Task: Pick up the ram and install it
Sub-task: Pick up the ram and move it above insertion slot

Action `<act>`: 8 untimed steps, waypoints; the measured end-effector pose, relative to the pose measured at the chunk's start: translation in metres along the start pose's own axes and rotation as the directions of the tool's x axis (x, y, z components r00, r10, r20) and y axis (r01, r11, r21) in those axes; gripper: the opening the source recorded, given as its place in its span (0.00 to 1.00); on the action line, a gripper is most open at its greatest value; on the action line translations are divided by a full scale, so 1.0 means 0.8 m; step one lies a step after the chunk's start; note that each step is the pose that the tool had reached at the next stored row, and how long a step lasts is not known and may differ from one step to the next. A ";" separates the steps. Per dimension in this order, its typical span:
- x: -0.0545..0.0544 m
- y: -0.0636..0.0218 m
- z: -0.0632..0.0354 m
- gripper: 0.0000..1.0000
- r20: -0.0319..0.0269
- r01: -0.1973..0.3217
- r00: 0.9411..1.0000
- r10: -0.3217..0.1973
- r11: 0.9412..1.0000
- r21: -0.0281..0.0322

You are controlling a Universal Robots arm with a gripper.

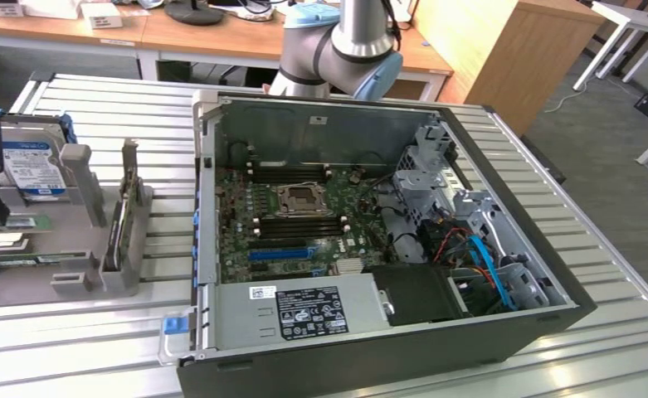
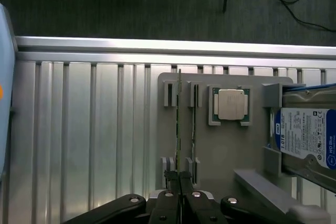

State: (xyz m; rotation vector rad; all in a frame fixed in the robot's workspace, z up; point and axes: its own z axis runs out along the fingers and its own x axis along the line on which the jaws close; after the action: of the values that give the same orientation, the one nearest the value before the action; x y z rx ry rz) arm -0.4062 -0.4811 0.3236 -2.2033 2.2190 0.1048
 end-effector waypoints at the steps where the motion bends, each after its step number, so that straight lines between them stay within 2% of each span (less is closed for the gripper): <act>1: 0.000 0.000 -0.004 0.12 0.000 0.000 1.000 0.000 1.000 0.000; 8: -0.002 0.001 -0.031 0.12 0.000 0.000 1.000 0.000 1.000 0.000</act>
State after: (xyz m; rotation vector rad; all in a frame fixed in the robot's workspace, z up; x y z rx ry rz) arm -0.4061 -0.4811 0.3486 -2.2033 2.2189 0.1048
